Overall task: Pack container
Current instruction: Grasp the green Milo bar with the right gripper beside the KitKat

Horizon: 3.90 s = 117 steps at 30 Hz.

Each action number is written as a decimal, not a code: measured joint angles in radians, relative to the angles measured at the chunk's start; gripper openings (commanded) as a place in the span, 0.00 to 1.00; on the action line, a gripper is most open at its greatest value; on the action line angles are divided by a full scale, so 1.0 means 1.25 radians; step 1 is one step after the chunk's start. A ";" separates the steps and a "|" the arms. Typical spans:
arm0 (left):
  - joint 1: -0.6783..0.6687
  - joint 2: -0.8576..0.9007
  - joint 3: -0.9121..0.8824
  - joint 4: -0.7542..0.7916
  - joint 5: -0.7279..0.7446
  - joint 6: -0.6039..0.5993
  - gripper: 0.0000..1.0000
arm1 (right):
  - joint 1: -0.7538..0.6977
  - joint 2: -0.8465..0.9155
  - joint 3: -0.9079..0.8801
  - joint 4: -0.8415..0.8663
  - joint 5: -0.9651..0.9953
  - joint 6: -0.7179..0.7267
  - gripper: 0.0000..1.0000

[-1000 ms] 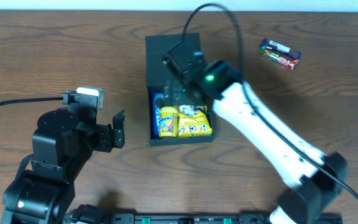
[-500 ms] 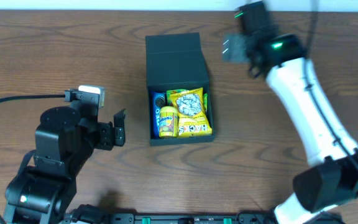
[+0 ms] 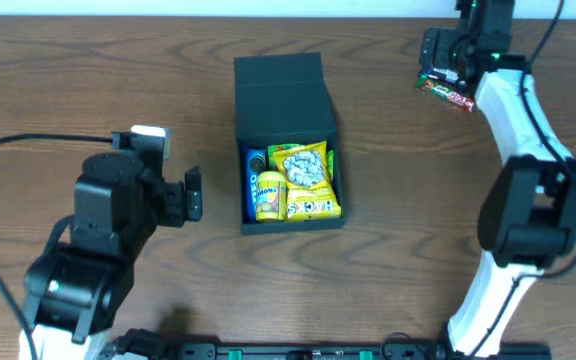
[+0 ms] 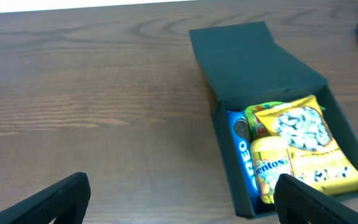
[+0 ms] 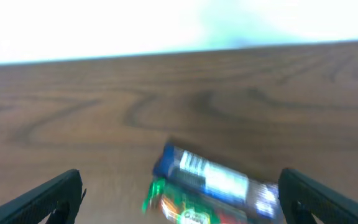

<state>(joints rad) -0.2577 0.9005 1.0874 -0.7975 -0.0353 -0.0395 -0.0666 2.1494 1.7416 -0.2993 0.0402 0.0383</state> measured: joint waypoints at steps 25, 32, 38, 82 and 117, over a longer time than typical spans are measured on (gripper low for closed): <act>0.000 0.043 0.000 0.042 -0.041 -0.029 0.95 | -0.054 0.276 0.295 -0.260 0.004 0.133 0.94; 0.000 0.043 0.000 0.043 -0.041 -0.029 0.96 | -0.054 0.276 0.295 -0.332 0.004 0.133 0.92; 0.000 0.043 0.000 0.043 -0.041 -0.029 0.95 | -0.054 0.276 0.296 -0.404 0.003 0.133 0.90; 0.000 0.043 0.000 0.058 -0.041 -0.029 0.95 | -0.110 0.263 0.296 -0.426 -0.103 -0.130 0.56; 0.000 0.043 0.000 0.074 -0.041 -0.029 0.95 | -0.110 0.278 0.296 -0.446 -0.111 -0.143 0.49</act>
<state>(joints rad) -0.2577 0.9539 1.0874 -0.7055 -0.0864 -0.0753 -0.2035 2.4969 2.1117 -0.8562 -0.0986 -0.1398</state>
